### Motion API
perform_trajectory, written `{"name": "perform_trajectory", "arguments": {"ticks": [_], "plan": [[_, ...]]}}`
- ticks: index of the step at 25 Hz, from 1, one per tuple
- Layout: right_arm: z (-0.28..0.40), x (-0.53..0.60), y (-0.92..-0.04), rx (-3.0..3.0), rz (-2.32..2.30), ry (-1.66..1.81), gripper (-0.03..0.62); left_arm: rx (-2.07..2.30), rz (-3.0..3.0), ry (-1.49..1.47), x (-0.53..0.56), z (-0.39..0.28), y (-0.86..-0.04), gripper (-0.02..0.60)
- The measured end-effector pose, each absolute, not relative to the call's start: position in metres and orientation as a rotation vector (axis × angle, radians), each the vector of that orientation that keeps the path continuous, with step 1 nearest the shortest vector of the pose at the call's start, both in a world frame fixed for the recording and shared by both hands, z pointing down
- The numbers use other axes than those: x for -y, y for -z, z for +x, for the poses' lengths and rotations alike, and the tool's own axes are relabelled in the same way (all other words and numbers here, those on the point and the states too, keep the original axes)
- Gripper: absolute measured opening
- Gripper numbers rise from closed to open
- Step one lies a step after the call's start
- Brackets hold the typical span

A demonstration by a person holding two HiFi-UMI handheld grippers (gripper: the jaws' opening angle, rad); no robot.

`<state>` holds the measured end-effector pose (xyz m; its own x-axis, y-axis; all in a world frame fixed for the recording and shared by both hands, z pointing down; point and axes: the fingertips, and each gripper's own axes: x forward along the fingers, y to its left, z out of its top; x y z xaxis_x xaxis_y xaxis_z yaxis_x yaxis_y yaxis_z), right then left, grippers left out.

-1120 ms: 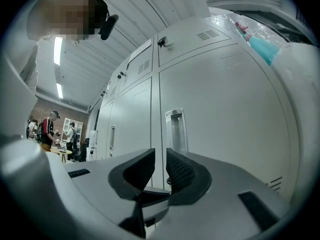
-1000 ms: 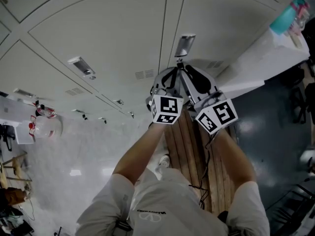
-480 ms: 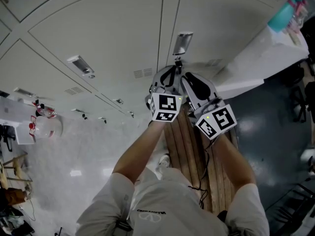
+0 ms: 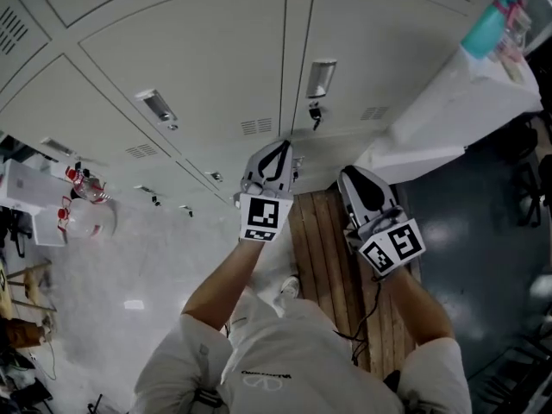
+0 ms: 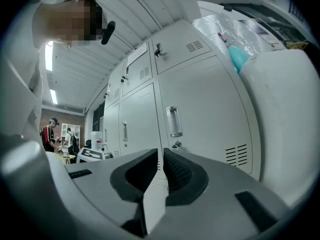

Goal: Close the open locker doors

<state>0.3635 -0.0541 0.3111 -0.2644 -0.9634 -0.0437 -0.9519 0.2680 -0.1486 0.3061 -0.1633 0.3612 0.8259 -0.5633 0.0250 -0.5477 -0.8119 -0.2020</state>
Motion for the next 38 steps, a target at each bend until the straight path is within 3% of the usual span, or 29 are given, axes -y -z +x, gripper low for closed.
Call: {"name": "perform_trajectory", "arguments": {"ticks": [8, 15, 26, 38], "plan": [[0.324, -0.004, -0.29, -2.404, -1.812, 0.134, 0.019, -1.091, -2.943, -0.084, 0.07, 0.133, -0.292, 0.003], [0.306, -0.027, -0.231, -2.259, -1.844, 0.096, 0.009, -1.293, -2.82, -0.256, 0.058, 0.012, -0.233, 0.002], [0.221, -0.034, -0.219, -2.252, -1.854, 0.016, 0.009, -1.27, -2.72, -0.218, 0.045, -0.069, -0.228, 0.002], [0.186, -0.044, -0.238, -2.293, -1.904, 0.012, 0.009, -1.329, -2.742, -0.193, 0.04, -0.12, -0.254, 0.002]]}}
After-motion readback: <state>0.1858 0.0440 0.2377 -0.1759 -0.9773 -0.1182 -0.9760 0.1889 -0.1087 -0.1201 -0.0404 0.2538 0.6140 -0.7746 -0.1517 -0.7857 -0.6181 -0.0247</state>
